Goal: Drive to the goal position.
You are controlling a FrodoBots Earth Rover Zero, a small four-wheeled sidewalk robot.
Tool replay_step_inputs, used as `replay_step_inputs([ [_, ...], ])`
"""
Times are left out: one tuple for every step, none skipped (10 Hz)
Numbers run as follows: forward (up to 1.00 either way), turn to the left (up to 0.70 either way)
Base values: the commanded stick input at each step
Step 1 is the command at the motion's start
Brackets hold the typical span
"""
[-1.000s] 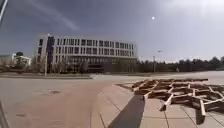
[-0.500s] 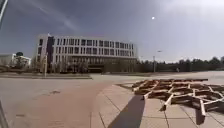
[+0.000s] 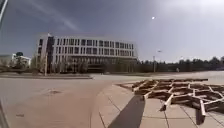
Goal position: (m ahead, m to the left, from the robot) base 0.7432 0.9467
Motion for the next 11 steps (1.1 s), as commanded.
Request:
replay_step_inputs([
  [0.05,0.00],
  [0.05,0.00],
  [0.05,0.00],
  [0.05,0.00],
  [0.05,0.00],
  [0.05,0.00],
  [0.05,0.00],
  [0.05,0.00],
  [0.05,0.00],
  [0.05,0.00],
  [0.05,0.00],
])
